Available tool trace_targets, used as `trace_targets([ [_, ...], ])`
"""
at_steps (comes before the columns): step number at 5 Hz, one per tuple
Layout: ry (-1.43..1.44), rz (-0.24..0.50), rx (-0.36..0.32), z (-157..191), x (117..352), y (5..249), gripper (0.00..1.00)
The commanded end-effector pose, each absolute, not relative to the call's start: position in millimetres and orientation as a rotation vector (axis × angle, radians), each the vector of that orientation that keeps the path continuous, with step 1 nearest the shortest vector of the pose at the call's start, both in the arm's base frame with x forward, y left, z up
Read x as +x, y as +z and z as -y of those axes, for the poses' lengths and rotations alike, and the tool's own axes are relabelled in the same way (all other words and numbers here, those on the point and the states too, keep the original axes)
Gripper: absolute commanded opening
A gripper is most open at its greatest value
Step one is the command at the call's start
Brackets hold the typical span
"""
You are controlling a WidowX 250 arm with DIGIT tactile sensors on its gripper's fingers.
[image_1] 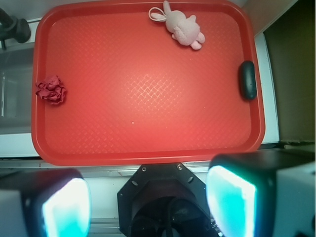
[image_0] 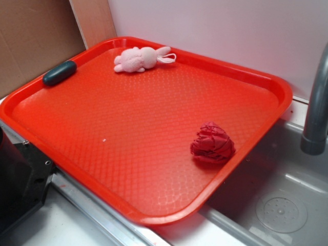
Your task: Grab the pink bunny.
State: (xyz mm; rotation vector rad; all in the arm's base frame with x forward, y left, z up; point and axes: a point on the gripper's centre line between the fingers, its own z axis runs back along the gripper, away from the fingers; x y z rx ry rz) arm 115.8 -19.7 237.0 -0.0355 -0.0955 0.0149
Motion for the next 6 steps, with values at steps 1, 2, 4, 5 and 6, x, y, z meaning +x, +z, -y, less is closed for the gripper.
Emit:
trace_targets([
  [1, 0.015, 0.095, -0.036, 19.7, 115.8, 237.0, 1.0],
  [2, 0.014, 0.106, -0.04, 16.0, 124.6, 233.5, 1.0],
  [4, -0.031, 0.143, -0.014, 5.7, 142.1, 226.6, 1.0],
  [5, -0.083, 0.175, 0.006, -3.9, 153.2, 217.1, 1.0],
  [6, -0.182, 0.227, 0.037, -15.6, 173.4, 199.7, 1.0],
])
